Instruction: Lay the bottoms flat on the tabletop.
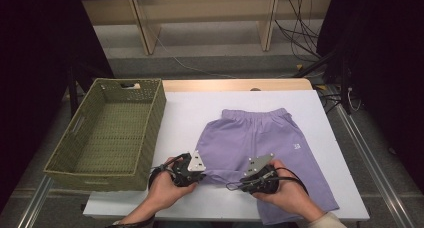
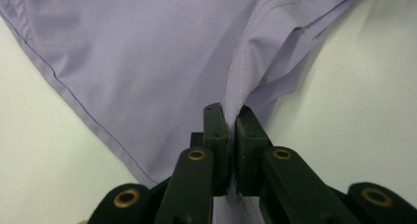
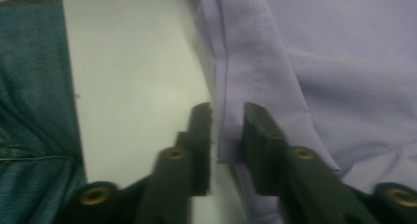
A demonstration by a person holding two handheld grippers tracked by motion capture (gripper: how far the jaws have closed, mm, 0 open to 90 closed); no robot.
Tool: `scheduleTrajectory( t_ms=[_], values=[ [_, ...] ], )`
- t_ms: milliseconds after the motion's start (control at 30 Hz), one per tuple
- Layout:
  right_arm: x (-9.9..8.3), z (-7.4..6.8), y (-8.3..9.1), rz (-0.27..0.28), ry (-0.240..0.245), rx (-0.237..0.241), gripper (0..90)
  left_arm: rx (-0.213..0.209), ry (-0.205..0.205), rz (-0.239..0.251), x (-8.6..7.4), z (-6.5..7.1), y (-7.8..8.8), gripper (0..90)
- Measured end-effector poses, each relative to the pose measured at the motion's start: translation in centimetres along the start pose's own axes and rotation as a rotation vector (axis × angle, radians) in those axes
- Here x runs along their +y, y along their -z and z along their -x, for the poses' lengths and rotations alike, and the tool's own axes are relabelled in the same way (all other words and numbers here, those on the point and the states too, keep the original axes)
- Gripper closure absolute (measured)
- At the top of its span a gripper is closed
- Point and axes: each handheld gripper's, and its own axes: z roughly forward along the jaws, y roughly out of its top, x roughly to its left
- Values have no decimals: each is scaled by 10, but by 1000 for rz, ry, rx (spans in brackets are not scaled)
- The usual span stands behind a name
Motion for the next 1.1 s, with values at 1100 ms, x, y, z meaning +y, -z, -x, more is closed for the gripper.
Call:
scheduleTrajectory(
  t_ms=[1100],
  values=[
    [-6,3,-11,-34,6,-35,869,-11,-16,-6,-3,3,3,848]
  ],
)
